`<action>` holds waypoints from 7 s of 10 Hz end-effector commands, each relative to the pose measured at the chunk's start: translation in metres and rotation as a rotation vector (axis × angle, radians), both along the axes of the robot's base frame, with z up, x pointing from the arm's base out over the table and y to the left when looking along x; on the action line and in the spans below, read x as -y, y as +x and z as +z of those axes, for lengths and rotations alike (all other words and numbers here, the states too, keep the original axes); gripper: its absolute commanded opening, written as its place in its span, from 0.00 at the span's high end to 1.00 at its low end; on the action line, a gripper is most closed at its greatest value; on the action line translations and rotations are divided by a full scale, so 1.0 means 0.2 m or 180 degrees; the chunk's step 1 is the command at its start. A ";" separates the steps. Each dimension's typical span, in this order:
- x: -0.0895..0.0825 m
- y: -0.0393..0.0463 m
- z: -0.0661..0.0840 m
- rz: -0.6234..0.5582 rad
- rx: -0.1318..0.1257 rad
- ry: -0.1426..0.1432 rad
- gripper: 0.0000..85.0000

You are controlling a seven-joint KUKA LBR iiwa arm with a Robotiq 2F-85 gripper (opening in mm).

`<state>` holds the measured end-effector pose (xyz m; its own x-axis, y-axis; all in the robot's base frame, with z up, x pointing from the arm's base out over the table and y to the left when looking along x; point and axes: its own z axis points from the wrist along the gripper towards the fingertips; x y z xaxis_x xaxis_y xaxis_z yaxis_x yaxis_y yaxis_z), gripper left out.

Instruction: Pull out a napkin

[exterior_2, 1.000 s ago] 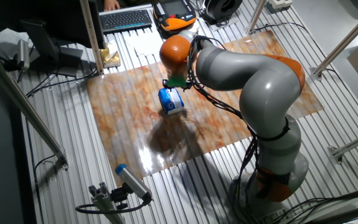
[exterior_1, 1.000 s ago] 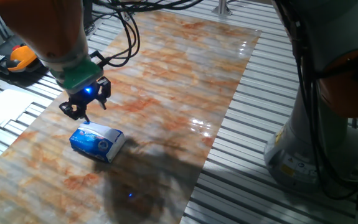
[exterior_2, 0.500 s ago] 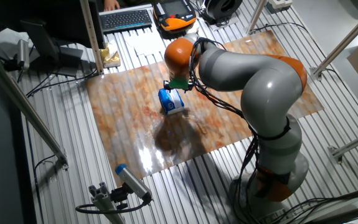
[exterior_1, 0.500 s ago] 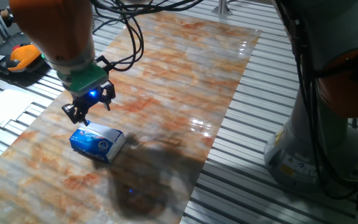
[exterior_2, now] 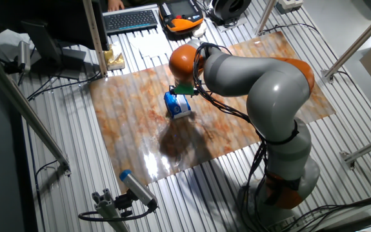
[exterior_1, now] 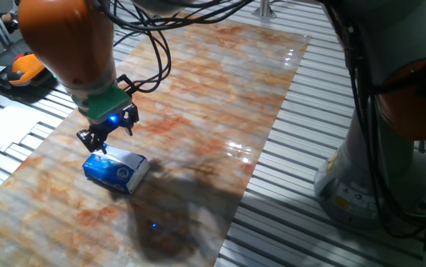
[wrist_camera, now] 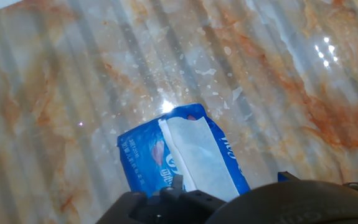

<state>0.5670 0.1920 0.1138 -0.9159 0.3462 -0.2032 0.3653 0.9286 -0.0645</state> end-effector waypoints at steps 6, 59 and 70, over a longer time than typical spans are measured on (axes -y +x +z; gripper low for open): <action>0.00 0.008 -0.07 -0.0021 0.0053 -0.0049 0.20; 0.00 0.009 -0.07 -0.0138 0.0048 0.0029 0.00; 0.00 0.008 -0.07 -0.0143 0.0048 0.0024 0.20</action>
<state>0.5687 0.1923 0.0998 -0.8962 0.3885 -0.2140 0.4076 0.9117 -0.0517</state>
